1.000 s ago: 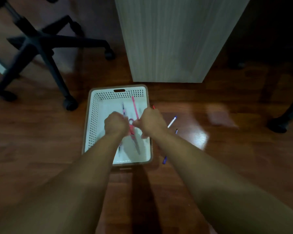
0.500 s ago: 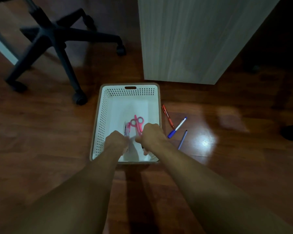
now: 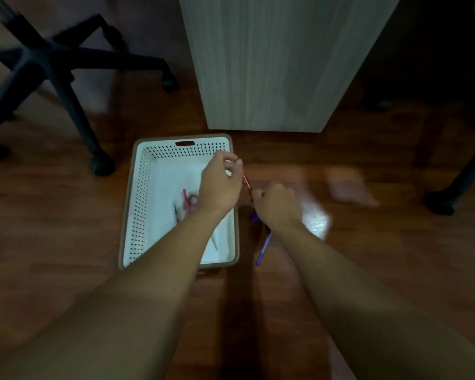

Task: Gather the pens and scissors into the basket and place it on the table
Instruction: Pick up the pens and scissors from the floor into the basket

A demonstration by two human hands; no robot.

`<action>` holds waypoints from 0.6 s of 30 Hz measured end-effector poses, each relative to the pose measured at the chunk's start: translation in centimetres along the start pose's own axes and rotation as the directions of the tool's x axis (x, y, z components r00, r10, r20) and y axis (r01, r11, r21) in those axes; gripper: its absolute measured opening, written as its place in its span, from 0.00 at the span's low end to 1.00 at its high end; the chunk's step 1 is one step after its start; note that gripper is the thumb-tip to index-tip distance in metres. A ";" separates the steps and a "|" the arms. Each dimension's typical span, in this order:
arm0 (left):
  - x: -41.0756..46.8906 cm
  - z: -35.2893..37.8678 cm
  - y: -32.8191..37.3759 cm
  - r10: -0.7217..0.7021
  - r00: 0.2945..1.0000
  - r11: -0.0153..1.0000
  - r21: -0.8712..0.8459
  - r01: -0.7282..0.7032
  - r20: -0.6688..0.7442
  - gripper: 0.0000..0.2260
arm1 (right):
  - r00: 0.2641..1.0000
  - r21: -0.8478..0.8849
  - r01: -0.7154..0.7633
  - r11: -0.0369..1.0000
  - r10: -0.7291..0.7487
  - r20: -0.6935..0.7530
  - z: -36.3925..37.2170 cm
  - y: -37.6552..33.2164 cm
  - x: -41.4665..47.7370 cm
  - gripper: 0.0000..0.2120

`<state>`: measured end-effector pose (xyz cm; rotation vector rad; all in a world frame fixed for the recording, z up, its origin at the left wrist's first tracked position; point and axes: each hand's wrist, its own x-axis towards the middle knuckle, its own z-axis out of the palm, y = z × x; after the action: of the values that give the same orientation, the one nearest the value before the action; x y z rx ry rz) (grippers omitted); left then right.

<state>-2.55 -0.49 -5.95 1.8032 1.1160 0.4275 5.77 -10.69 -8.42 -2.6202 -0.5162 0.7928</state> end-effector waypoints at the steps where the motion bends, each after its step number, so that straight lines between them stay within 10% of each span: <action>1: -0.2 1.1 0.7 0.034 0.998 0.999 0.016 -0.035 0.052 0.10 | 0.999 -0.038 -0.019 0.999 0.020 0.027 0.1 1.0 0.2 0.23; 7: -2.4 7.5 -0.3 -0.081 0.945 0.943 0.332 -0.031 0.318 0.13 | 0.993 -0.193 -0.070 0.979 0.087 0.080 1.2 6.0 -0.2 0.23; 14: -4.2 9.9 -3.7 -0.233 0.931 0.824 0.565 0.035 0.283 0.32 | 0.978 -0.189 -0.134 0.973 0.161 0.133 1.9 9.1 -0.1 0.34; 18: -4.6 10.1 -3.9 -0.206 0.932 0.791 0.611 -0.020 0.298 0.22 | 0.976 -0.163 -0.178 0.970 0.196 0.098 1.6 10.3 0.5 0.28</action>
<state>-0.05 -9.12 -13.53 2.2451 1.1526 -0.3652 7.65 -19.04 -14.34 -2.8092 -0.3763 1.0024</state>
